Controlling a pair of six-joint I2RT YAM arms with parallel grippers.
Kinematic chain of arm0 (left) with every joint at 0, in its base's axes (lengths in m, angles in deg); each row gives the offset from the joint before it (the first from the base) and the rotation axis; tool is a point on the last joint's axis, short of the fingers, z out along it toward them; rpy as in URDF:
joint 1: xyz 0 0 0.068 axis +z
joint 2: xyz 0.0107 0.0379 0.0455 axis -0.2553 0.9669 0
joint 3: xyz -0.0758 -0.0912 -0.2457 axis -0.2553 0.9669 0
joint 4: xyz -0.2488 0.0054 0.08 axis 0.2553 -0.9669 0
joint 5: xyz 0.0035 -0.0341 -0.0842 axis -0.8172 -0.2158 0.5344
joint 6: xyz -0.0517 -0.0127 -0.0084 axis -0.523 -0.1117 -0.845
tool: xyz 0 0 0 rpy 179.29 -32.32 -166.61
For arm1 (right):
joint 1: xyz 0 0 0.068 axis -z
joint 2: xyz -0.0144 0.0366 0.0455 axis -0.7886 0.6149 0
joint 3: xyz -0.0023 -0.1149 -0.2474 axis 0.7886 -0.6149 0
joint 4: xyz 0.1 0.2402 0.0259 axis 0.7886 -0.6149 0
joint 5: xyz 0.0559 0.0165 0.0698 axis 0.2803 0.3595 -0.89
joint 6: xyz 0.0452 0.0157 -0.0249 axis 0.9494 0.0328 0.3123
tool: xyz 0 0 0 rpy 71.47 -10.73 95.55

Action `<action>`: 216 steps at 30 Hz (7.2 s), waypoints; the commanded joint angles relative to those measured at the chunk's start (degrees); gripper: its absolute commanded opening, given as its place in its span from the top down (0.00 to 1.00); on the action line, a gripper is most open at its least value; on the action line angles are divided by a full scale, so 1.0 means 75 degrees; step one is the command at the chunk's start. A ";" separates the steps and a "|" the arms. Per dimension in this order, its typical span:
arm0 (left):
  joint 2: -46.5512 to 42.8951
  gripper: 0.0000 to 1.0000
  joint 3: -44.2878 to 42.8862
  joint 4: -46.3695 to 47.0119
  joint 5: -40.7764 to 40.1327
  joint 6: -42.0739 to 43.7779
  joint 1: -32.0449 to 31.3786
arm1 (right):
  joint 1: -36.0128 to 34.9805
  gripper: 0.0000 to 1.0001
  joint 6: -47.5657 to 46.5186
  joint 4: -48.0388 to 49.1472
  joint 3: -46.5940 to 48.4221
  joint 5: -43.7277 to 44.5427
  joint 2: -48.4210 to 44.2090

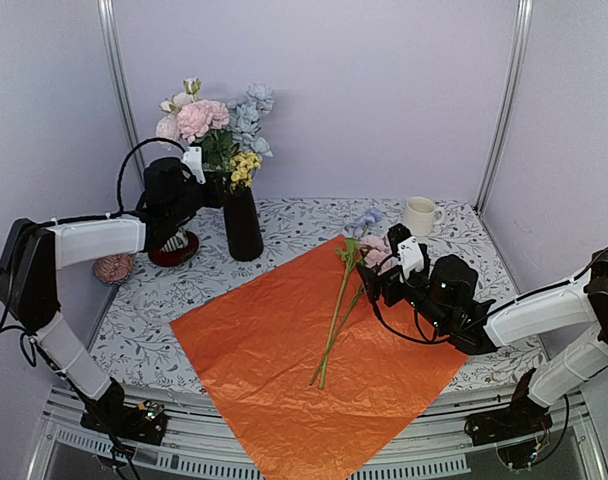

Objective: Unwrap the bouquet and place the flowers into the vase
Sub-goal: Place the fake flower in the vase, then pick up the fake flower from the flattened wrapping paper.

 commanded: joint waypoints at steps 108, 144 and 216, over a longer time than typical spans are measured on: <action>-0.4940 0.02 0.6522 0.2160 0.2566 -0.0950 0.0223 | -0.0015 0.01 -0.0002 -0.0622 0.0748 -0.0371 0.0632; -0.5087 0.02 0.6635 0.2124 0.2198 -0.1288 0.0225 | -0.0011 0.01 0.0807 -0.1280 0.0993 0.0107 0.0680; -0.5232 0.02 0.6758 0.1746 0.2698 -0.1915 0.0235 | -0.0096 0.70 0.9021 -0.9594 0.5491 -0.1363 0.3901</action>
